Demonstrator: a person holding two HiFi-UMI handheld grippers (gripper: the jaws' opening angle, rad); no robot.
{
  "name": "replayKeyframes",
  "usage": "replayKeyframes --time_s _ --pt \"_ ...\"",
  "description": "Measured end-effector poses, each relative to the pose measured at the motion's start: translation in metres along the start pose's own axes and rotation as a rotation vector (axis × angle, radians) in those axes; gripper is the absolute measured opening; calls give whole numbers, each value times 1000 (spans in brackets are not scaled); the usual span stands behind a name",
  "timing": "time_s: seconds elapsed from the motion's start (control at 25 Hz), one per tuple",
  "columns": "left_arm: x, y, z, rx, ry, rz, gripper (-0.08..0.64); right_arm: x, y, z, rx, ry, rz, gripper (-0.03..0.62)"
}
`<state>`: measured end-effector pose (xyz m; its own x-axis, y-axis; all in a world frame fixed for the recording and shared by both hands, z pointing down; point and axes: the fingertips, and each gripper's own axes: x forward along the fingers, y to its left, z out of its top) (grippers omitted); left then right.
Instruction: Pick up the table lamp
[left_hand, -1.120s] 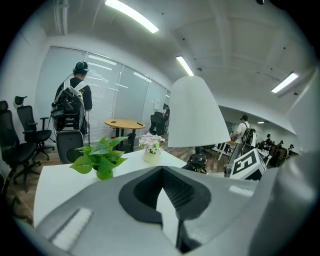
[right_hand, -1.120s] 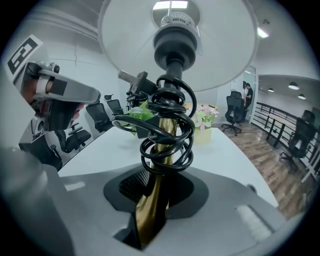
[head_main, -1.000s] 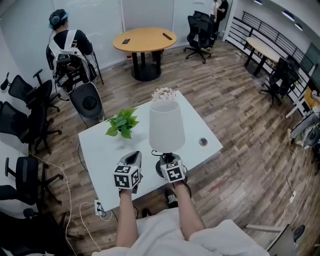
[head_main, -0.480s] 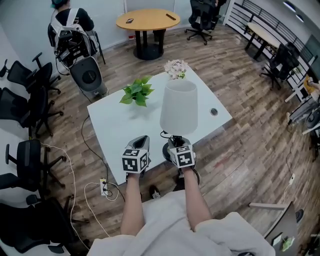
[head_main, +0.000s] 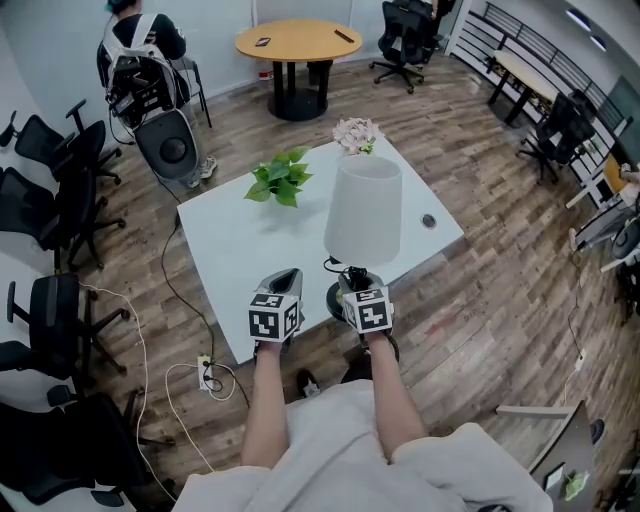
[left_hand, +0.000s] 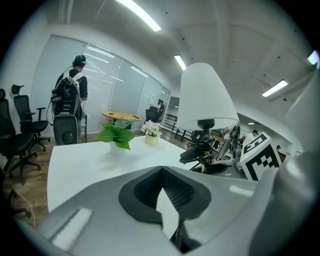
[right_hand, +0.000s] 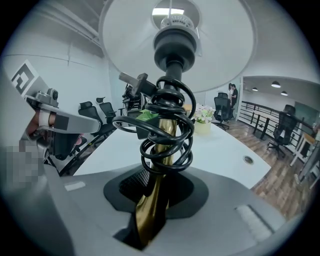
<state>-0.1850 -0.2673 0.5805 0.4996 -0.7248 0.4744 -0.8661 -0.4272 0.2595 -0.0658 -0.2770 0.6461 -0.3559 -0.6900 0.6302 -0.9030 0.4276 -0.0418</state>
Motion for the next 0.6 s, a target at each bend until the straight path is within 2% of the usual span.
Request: replayKeyframes --time_s 0.6 --pt "-5 4 -4 19 18 -4 0 -2 5 4 4 -8 -4 118"
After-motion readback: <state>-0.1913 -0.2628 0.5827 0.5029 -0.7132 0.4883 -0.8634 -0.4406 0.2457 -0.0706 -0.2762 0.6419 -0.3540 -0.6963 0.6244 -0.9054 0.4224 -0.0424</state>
